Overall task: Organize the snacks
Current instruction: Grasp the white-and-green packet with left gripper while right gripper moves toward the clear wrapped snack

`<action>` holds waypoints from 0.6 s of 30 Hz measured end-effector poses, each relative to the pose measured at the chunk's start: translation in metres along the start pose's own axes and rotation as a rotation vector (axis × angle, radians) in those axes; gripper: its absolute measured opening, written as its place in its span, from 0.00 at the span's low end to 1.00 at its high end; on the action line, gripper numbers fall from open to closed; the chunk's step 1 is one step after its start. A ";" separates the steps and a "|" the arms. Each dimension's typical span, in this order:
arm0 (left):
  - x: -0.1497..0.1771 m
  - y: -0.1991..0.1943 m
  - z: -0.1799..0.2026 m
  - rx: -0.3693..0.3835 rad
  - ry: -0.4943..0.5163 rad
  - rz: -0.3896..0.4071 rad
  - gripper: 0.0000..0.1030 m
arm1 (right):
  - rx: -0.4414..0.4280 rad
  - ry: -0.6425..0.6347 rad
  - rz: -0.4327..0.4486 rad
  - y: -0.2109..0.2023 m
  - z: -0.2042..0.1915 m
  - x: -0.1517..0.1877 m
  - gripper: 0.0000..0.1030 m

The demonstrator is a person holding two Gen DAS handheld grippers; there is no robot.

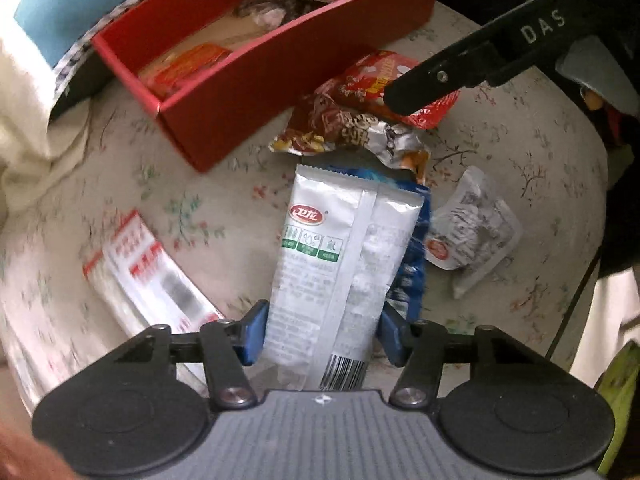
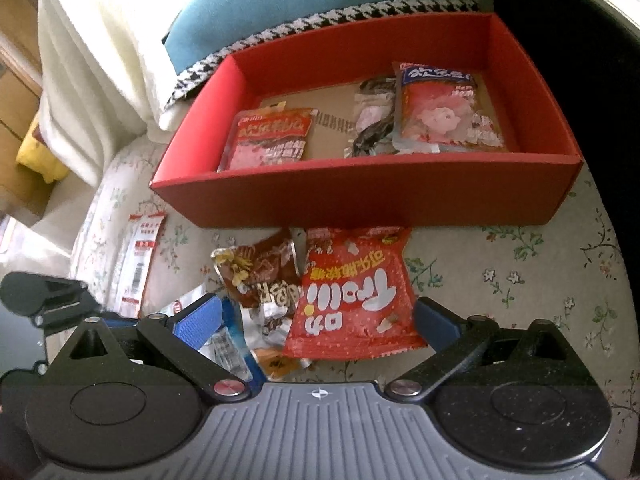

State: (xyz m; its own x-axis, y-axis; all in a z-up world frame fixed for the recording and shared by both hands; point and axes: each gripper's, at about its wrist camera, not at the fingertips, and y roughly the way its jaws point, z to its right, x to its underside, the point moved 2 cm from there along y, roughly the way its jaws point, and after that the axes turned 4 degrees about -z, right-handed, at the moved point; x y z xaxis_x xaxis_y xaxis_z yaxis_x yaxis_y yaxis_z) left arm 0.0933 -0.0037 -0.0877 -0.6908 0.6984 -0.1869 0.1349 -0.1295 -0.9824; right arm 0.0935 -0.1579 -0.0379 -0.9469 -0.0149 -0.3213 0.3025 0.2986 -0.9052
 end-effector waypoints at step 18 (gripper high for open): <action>0.010 0.020 0.033 -0.080 -0.065 0.046 0.75 | 0.110 -0.217 -0.146 0.013 -0.007 0.070 1.00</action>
State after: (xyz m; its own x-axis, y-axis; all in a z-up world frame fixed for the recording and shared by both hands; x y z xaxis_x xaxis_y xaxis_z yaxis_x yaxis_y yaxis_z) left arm 0.0654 -0.0223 -0.1090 -0.7270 0.6454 -0.2342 0.2222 -0.1016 -0.9697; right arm 0.0307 -0.1483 -0.0698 -0.9392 -0.2581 -0.2263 0.1856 0.1728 -0.9673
